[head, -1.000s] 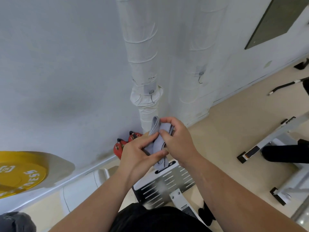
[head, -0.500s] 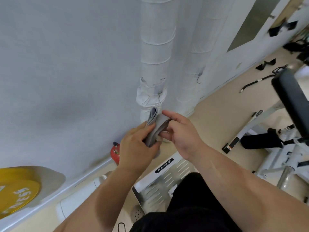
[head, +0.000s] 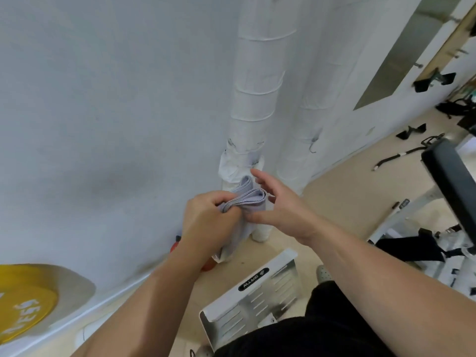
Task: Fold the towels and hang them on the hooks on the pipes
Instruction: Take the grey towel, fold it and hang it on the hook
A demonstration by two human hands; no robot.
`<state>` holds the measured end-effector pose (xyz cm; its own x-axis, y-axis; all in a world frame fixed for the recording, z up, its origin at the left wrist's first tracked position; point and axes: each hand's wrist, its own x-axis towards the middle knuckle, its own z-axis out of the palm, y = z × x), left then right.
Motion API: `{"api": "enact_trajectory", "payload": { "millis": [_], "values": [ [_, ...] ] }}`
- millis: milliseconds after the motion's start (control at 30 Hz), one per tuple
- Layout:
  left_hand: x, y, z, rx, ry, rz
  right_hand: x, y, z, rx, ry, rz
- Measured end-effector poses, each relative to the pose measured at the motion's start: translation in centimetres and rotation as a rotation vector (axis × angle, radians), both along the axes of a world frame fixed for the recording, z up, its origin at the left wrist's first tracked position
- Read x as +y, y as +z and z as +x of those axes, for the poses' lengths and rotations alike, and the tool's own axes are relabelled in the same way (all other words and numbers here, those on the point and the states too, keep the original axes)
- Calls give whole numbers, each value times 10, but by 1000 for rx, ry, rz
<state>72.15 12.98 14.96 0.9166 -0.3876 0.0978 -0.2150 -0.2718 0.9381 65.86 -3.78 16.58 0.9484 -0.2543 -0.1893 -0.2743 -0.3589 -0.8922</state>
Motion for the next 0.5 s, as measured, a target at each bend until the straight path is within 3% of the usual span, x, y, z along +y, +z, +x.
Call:
{"api": "enact_trajectory", "payload": {
  "millis": [167, 367, 500],
  "values": [
    [-31, 15, 16, 209, -188, -131, -43, 9, 12, -150, 127, 41],
    [-128, 12, 41, 476, -268, -186, -163, 3, 23, -278, -37, 243],
    [-236, -4, 37, 437, -40, -279, -281, -8, 38, -308, -117, 292]
  ]
}}
